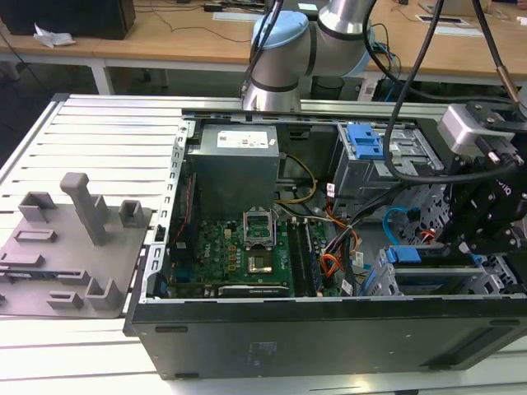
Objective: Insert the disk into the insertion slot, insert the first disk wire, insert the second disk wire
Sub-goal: 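Insert the first disk wire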
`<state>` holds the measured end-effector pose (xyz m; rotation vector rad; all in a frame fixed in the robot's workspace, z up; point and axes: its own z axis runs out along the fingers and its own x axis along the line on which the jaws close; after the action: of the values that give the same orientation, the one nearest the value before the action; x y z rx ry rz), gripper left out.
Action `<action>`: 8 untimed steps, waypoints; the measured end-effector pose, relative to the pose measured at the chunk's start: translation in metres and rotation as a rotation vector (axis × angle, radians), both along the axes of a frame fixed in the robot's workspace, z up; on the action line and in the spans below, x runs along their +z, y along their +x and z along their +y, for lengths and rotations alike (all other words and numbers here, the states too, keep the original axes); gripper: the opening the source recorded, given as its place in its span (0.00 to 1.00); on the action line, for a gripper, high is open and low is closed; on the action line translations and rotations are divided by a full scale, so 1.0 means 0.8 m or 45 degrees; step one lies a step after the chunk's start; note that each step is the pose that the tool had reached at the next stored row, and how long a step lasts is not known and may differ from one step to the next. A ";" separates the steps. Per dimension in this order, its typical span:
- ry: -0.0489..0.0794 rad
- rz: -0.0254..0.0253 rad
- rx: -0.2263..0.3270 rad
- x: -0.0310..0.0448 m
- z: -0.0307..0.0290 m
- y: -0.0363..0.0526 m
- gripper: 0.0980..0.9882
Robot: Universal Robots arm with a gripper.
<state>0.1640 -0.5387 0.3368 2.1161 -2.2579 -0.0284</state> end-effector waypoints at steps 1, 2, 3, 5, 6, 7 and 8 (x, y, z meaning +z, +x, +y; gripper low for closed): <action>0.000 0.0000 0.000 0.0055 0.0001 0.000 0.24; 0.000 0.0000 0.000 0.0100 0.0002 0.000 0.24; 0.000 -0.0004 0.000 0.0188 0.0011 0.000 0.24; 0.000 -0.0009 0.000 0.0320 0.0017 0.000 0.08; 0.000 -0.0012 0.000 0.0390 0.0018 0.000 0.01; 0.000 -0.0014 0.000 0.0452 0.0017 0.000 0.01; 0.001 -0.0014 0.000 0.0462 0.0017 0.000 0.01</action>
<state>0.1638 -0.5373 0.3738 2.1169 -2.2587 -0.0279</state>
